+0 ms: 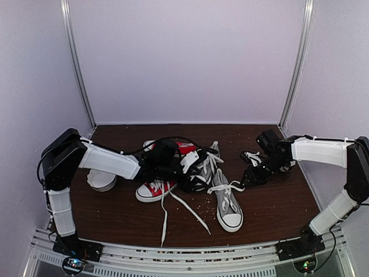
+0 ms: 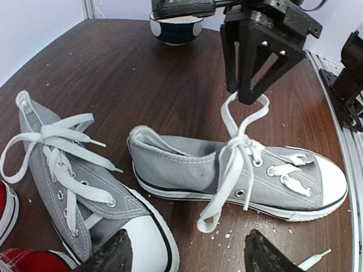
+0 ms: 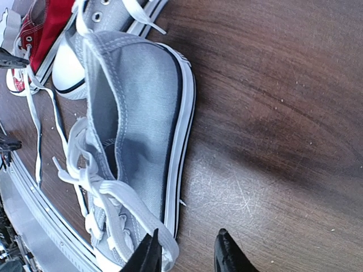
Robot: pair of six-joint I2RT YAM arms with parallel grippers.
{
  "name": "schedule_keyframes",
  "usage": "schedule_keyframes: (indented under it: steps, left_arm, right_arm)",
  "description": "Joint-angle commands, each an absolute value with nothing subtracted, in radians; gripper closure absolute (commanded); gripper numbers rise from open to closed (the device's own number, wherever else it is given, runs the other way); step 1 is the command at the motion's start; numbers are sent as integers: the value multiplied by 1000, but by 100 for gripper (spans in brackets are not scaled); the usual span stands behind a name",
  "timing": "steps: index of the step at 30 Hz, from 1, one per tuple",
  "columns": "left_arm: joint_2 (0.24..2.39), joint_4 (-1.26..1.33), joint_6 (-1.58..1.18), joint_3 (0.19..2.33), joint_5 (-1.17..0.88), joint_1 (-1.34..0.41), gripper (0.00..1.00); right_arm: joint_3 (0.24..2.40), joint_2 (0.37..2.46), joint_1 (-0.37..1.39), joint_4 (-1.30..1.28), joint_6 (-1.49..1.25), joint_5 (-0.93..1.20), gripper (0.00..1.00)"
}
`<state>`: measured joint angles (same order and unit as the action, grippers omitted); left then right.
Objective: Tie the shoes
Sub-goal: Tie the loops with the shoelace on the shoe, then pull the crossed shoelace on the shoe.
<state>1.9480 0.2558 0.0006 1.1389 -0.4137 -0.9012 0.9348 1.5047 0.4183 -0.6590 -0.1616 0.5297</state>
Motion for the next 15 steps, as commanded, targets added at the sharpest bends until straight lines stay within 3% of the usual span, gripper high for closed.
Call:
schedule_keyframes:
  steps: [1,4,6,10,15]
  left_arm:
    - [1859,257,127,1096,-453,-920,36]
    - [1837,221,191,1094,-485,-964,58]
    - [1872,138,233,1161,-483,-995,66]
    - [1954,40,270,1250,-446,-1032,66]
    - [1983,34,273,1292,-265,-1043,54]
  right_arm:
    - [971,1460,409,-676,-156,501,66]
    - [973,1451,397,-681,-156,497,63]
    - [973,1450,390,-675,-156,509,60]
    - [971,1443,389,-666,-158,529,59]
    - [966,1440,388,-669,-150,537,59]
